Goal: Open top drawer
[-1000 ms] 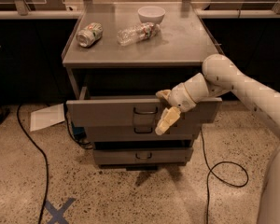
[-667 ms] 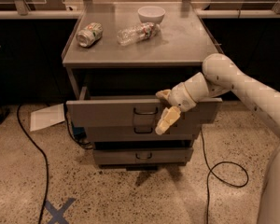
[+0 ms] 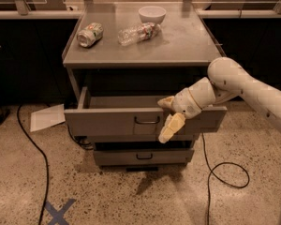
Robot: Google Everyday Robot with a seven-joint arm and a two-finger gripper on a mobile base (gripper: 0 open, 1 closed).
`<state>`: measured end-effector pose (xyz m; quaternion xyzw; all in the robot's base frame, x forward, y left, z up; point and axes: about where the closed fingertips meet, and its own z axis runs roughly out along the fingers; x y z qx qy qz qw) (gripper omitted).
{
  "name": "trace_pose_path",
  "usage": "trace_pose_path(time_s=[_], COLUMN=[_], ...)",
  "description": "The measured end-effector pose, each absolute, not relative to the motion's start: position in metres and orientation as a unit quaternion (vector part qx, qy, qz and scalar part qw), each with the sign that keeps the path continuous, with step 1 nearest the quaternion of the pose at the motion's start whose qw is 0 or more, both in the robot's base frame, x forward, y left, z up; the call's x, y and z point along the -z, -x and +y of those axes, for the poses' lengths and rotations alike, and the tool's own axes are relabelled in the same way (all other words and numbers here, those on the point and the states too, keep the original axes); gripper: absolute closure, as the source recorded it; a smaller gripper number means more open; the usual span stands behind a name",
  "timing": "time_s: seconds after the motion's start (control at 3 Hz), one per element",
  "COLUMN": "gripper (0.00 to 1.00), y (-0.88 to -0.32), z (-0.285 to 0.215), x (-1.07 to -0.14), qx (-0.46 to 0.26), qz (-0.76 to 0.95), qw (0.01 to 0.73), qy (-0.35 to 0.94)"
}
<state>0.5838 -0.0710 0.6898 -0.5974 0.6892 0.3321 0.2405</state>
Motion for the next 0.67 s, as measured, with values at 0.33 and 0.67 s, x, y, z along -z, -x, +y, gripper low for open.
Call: trace_pose_path(time_s=[0.33, 0.67], gripper=[0.0, 0.0], y=[-0.5762, -0.5668], z=[-0.0637, -0.0631], x=[-0.6868, -0.6886], qx=[-0.347, -0.355], qz=[0.677, 0.673], qw=[0.237, 0.233], qy=[0.604, 0.605])
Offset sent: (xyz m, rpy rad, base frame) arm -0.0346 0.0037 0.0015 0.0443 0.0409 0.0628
